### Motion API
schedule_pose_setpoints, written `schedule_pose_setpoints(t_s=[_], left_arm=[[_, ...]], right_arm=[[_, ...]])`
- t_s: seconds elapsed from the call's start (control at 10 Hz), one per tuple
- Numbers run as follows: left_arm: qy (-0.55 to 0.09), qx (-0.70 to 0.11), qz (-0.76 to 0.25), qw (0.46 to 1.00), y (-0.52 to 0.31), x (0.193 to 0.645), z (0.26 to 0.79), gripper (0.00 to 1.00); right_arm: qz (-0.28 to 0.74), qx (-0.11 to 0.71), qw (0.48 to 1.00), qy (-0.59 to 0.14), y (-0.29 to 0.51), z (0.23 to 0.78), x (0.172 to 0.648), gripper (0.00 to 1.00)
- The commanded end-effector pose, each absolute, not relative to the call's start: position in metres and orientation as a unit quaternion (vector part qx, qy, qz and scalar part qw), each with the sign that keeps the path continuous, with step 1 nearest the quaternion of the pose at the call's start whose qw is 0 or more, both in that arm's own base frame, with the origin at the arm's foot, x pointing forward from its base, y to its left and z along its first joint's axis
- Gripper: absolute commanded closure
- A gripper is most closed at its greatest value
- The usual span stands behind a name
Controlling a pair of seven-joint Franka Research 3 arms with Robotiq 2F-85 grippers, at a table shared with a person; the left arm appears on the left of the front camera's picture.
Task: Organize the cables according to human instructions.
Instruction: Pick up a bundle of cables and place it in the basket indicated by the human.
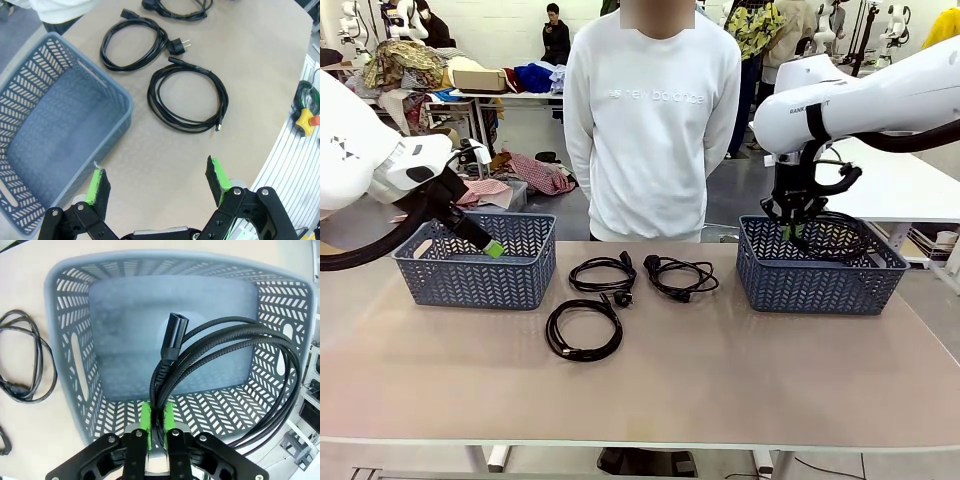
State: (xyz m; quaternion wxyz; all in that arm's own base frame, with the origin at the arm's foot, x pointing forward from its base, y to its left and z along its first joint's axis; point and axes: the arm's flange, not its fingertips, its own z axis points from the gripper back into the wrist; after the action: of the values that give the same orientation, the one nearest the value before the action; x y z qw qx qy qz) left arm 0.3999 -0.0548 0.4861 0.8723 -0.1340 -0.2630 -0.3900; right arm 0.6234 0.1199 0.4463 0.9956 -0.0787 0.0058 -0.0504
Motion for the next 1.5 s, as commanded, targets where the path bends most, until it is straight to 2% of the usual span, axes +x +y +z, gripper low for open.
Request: schedule_pose_setpoints(t_s=[0.0, 0.1, 0.2, 0.3, 0.4, 0.5, 0.6, 0.7, 0.8, 1.0, 1.4], left_arm=[[-0.267, -0.143, -0.395, 0.867, -0.052, 0.401, 0.485, 0.00], [-0.267, -0.143, -0.395, 0.867, -0.052, 0.401, 0.485, 0.00], [-0.267, -0.143, -0.395, 0.867, -0.052, 0.401, 0.485, 0.00], [-0.267, -0.143, -0.395, 0.867, -0.052, 0.401, 0.485, 0.00], [-0.267, -0.143, -0.395, 0.867, -0.052, 0.401, 0.485, 0.00], [-0.267, -0.143, -0.395, 0.867, -0.052, 0.401, 0.485, 0.00], [-0.267, -0.143, -0.395, 0.867, -0.052, 0.401, 0.485, 0.00], [-0.267, -0.143, -0.395, 0.867, -0.052, 0.401, 0.485, 0.00], [-0.267, -0.143, -0.395, 0.867, -0.052, 0.401, 0.485, 0.00], [-0.267, -0.143, -0.395, 0.867, -0.052, 0.401, 0.485, 0.00], [-0.267, -0.143, -0.395, 0.867, -0.052, 0.401, 0.485, 0.00]], right_arm=[[-0.049, -0.056, 0.997, 0.006, 0.122, 0.449, 0.633, 0.88], [-0.052, -0.060, 0.997, 0.002, 0.122, 0.446, 0.637, 0.88], [-0.058, -0.060, 0.996, 0.001, 0.122, 0.444, 0.639, 0.74], [-0.062, -0.056, 0.997, -0.003, 0.121, 0.443, 0.641, 0.68], [-0.063, -0.051, 0.997, -0.004, 0.121, 0.443, 0.642, 0.54], [-0.062, -0.049, 0.997, -0.004, 0.123, 0.444, 0.641, 0.48], [-0.062, -0.042, 0.997, -0.001, 0.124, 0.448, 0.639, 0.35], [-0.063, -0.041, 0.997, 0.002, 0.124, 0.450, 0.637, 0.28], [-0.064, -0.041, 0.997, 0.004, 0.124, 0.450, 0.636, 0.15], [-0.066, -0.042, 0.997, 0.012, 0.124, 0.449, 0.633, 0.00], [-0.065, -0.045, 0.997, 0.013, 0.125, 0.445, 0.633, 0.00]])
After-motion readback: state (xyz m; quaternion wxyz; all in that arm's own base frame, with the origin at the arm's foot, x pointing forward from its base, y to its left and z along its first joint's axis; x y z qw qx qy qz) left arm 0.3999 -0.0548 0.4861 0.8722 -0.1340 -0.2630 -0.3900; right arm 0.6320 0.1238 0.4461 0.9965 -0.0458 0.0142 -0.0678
